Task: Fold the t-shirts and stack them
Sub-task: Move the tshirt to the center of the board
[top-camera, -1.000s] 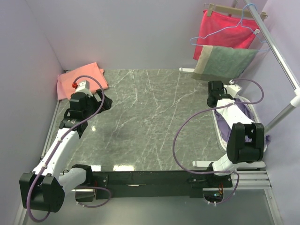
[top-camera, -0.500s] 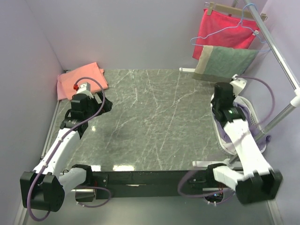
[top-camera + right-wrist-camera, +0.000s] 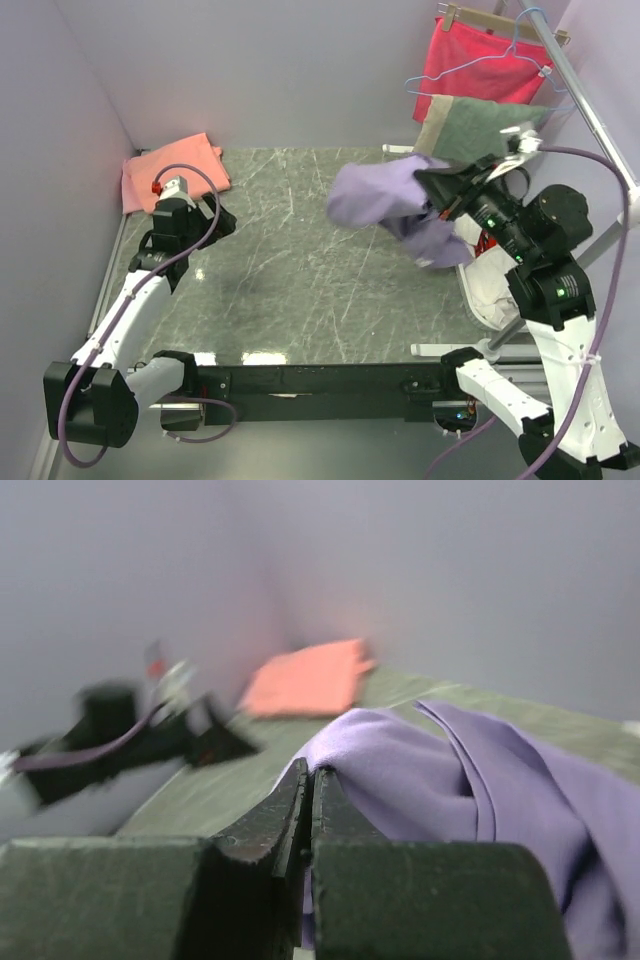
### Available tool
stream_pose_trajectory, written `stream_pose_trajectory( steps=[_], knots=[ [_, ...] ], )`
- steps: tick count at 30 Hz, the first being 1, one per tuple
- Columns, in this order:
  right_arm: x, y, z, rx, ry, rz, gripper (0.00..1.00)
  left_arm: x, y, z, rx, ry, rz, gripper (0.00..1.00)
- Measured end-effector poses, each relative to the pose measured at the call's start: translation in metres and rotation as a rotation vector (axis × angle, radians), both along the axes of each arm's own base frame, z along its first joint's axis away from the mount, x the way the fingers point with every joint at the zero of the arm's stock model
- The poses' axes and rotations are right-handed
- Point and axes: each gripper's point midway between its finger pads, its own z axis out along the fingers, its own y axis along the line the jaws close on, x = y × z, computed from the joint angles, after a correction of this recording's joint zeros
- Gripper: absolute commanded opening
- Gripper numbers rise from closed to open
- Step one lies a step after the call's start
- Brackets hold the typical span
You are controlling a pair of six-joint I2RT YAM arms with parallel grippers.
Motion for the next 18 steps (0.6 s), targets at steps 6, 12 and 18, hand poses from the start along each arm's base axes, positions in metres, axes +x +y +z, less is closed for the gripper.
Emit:
stream_pose_trajectory(
  steps=[6, 12, 18],
  knots=[
    [-0.025, 0.068, -0.015, -0.056, 0.034, 0.371, 0.0, 0.0, 0.006, 0.009, -0.004, -0.028, 0.045, 0.97],
    [-0.03, 0.115, -0.042, -0.109, 0.113, 0.544, 0.0, -0.001, 0.012, 0.015, 0.002, -0.047, 0.079, 0.97],
    [0.006, 0.115, -0.056, -0.136, 0.141, 0.354, 0.0, -0.004, 0.016, 0.014, 0.011, -0.047, 0.094, 0.97]
  ],
)
